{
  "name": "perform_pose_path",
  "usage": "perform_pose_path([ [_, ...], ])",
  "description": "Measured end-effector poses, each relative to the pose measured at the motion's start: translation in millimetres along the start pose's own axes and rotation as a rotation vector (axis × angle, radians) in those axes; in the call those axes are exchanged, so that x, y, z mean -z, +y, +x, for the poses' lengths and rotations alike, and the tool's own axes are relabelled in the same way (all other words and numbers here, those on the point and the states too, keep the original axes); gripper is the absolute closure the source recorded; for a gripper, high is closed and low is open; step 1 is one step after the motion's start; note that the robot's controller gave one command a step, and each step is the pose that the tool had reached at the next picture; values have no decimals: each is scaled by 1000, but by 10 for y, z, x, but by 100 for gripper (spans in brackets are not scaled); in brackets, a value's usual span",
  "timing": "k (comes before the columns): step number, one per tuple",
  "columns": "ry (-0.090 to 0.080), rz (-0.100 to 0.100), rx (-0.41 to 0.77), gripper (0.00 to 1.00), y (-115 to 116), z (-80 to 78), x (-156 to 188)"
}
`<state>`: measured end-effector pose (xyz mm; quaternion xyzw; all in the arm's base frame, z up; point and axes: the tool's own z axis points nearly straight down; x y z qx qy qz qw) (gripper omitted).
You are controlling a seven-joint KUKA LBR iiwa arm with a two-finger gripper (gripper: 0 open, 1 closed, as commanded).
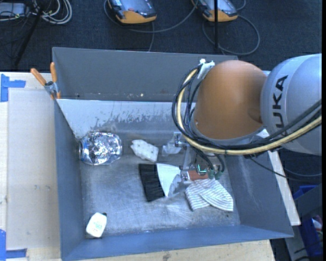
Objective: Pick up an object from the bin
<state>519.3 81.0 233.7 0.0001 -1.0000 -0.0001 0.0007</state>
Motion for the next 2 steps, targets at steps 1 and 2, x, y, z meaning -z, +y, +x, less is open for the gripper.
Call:
perform_pose_path([
  [1,-5,-1,-73,0,17,-69,-440],
  [2,1,0,-94,0,-310,-227,-691],
])
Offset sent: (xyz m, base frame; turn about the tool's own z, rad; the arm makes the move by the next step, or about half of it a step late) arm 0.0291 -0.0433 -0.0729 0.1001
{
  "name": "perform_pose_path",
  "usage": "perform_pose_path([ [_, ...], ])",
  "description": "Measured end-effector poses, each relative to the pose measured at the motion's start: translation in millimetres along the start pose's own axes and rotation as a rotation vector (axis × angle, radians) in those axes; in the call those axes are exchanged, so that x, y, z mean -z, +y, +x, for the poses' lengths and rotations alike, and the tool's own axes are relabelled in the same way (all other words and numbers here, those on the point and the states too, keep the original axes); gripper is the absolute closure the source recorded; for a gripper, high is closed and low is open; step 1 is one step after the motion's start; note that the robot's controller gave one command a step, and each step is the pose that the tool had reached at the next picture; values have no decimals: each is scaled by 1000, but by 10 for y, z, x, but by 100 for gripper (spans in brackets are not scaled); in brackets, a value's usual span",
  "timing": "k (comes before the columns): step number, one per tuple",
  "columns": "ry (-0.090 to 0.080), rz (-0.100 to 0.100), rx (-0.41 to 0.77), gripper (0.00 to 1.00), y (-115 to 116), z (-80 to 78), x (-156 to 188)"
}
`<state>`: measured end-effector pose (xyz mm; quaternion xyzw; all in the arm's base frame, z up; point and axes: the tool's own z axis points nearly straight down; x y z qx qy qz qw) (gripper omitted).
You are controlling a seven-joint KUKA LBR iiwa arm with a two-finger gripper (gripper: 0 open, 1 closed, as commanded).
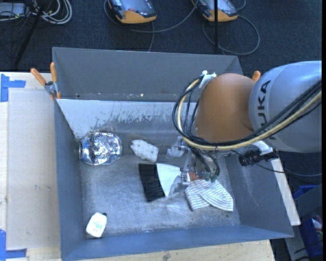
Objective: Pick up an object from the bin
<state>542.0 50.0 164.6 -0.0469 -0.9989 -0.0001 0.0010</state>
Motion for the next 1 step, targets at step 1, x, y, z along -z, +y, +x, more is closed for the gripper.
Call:
perform_pose_path([
  [1,-8,0,-11,0,13,-160,-475],
])
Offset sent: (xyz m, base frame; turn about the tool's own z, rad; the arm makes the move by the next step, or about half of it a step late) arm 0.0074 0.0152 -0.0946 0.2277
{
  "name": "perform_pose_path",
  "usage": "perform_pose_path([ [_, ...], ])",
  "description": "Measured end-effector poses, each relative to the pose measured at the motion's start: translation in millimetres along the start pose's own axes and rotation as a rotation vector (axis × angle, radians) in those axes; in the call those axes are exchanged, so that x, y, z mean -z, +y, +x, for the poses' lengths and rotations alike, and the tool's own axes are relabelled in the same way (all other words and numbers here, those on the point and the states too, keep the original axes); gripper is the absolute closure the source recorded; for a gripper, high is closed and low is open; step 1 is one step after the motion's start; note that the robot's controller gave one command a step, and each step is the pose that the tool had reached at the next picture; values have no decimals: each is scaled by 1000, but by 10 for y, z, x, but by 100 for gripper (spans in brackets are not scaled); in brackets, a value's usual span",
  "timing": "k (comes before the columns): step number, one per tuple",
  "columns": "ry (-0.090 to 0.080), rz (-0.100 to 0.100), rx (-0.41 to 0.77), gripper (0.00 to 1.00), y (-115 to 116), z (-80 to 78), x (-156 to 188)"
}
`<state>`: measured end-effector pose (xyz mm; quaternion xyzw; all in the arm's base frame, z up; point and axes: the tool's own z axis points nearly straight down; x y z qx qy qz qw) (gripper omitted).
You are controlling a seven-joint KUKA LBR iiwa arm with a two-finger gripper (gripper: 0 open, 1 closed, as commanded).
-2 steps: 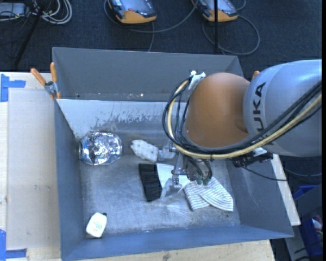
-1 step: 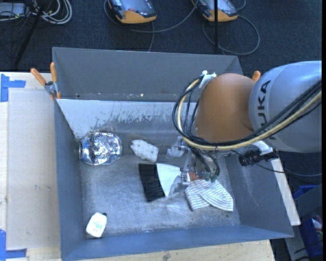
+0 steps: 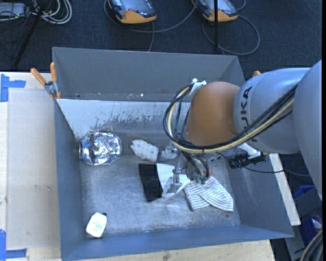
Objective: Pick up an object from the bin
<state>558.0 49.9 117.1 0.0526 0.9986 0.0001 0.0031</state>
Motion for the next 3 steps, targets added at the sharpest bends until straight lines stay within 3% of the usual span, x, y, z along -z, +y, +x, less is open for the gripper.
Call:
perform_pose_path([
  [1,-17,-3,-218,100,136,17,-365],
  [2,-17,-3,-218,100,136,17,-365],
  [3,-20,7,-166,100,289,31,-361],
])
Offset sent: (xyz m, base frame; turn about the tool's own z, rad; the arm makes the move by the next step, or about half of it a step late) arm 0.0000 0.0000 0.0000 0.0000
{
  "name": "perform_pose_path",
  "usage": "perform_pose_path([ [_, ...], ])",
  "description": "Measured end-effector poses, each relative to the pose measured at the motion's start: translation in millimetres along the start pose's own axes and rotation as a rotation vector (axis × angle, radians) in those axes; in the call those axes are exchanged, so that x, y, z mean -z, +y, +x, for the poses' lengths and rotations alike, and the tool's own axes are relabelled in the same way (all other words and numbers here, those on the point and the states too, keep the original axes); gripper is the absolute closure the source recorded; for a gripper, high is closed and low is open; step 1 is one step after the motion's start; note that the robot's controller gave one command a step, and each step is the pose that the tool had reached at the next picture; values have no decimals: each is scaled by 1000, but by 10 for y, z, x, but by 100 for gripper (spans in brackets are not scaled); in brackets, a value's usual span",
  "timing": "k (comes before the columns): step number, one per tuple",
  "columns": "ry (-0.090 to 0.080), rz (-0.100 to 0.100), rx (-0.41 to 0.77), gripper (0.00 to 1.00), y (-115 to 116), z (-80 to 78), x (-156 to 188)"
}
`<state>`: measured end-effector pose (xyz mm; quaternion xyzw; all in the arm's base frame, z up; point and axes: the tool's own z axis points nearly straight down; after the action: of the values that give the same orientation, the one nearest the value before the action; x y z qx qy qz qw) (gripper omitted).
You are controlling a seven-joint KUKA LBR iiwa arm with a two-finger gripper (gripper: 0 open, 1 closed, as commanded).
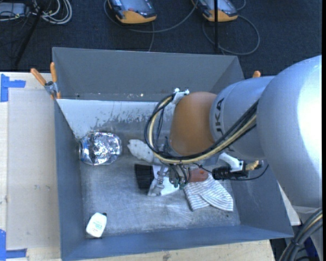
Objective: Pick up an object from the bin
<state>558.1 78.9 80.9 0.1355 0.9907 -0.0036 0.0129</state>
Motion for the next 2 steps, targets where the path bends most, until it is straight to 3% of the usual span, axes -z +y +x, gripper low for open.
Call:
perform_pose_path([
  [1,26,-6,14,100,171,73,410],
  [2,31,-2,2,100,69,4,1052],
])
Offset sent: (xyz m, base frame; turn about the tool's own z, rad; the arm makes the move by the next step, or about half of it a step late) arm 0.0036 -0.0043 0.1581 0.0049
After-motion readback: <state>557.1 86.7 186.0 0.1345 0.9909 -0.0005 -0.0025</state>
